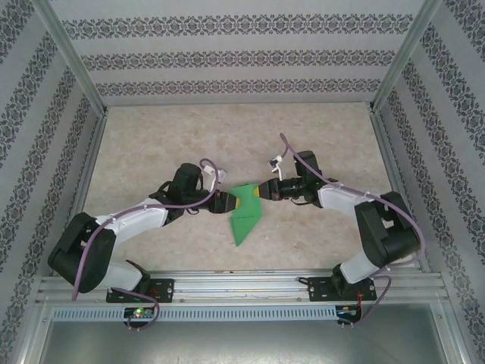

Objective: Fold a paper plane with a square sheet of paper (fold left side to right side)
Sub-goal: Fold the wing for the fifth time at the center of the table.

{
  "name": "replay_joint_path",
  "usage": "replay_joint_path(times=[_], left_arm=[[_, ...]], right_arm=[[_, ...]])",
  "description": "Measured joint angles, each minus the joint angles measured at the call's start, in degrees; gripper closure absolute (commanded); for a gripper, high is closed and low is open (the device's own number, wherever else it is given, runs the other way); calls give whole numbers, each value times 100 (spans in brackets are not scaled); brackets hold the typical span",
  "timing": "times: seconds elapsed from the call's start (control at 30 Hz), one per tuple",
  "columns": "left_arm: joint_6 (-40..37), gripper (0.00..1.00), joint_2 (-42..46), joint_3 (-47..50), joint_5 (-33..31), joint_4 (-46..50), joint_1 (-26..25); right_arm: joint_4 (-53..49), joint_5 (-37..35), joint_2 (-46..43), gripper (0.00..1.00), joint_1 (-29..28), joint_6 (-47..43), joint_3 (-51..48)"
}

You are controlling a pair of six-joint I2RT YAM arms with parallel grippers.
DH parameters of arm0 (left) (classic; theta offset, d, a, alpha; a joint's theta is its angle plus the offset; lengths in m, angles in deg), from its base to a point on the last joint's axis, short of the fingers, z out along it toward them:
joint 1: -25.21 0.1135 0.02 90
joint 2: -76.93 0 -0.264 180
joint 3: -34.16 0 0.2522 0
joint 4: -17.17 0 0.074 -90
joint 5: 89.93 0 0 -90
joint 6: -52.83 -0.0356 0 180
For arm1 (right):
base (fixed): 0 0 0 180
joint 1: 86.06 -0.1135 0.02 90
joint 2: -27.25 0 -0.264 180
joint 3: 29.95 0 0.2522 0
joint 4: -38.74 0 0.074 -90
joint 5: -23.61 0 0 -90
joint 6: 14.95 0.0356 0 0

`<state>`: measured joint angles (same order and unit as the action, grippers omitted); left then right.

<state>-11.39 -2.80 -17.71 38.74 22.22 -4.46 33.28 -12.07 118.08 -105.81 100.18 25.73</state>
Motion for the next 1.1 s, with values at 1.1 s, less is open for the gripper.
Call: replay_joint_path(times=[1.1], left_arm=[[-1202, 46, -1174, -2135, -5034, 3388, -3718]], right_arm=[[-881, -804, 361, 100, 9, 2114, 260]])
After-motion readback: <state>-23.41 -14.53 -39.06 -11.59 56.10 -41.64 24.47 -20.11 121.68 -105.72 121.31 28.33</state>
